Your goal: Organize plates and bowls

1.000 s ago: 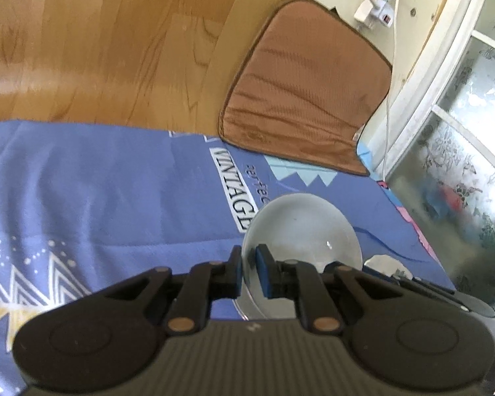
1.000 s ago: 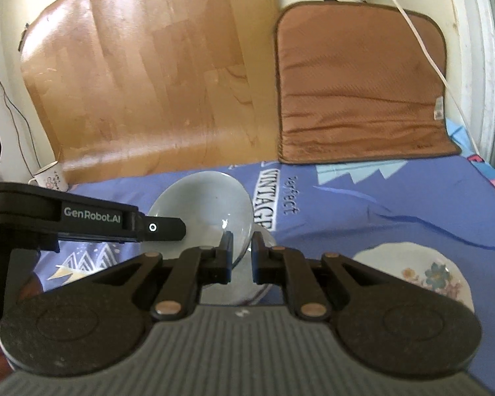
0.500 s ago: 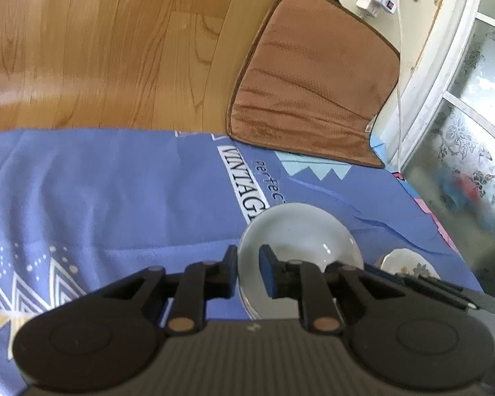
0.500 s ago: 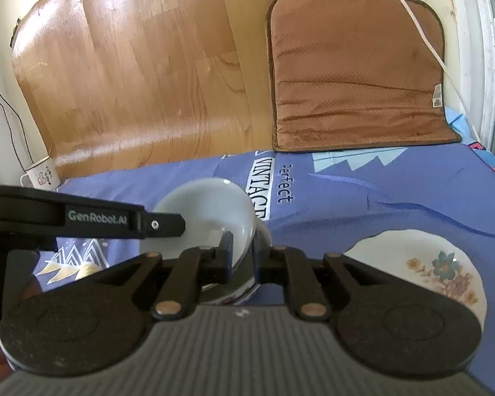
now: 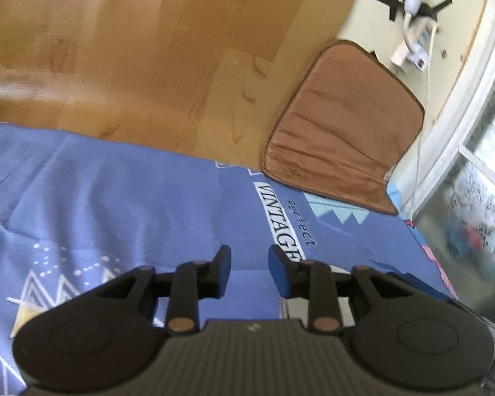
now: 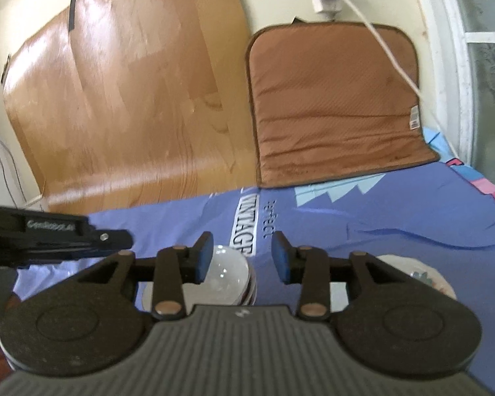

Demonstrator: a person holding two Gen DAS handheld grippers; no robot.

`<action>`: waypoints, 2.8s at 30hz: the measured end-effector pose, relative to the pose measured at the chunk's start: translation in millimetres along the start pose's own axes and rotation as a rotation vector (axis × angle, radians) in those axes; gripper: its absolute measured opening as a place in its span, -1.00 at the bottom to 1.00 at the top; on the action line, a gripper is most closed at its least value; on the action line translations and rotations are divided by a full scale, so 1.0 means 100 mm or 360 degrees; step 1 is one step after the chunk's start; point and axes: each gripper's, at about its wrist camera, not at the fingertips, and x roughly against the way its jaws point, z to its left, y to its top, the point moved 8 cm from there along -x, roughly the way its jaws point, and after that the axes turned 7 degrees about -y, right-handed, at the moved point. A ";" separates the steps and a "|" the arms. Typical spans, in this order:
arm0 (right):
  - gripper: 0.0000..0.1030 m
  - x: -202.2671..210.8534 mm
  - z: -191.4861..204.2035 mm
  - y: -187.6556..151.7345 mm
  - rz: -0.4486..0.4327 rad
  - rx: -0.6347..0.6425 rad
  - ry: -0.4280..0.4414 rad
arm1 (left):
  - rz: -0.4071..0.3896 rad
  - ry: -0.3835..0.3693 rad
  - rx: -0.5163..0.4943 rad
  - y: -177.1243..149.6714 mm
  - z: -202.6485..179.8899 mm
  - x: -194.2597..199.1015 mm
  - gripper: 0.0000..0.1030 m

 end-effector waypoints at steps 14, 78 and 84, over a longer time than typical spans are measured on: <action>-0.18 0.40 0.22 -0.36 -0.0008 0.0082 0.0030 | 0.0060 0.0034 -0.0095 -0.34 -0.07 0.18 -0.46; 0.01 0.33 -0.06 -0.38 0.0188 -0.0215 0.0097 | -0.0126 0.0222 -0.0240 -0.74 0.36 0.23 0.53; 0.02 0.37 -0.13 -0.31 0.0145 -0.0191 0.0085 | -0.0102 0.0215 -0.0209 -0.73 0.41 0.22 0.53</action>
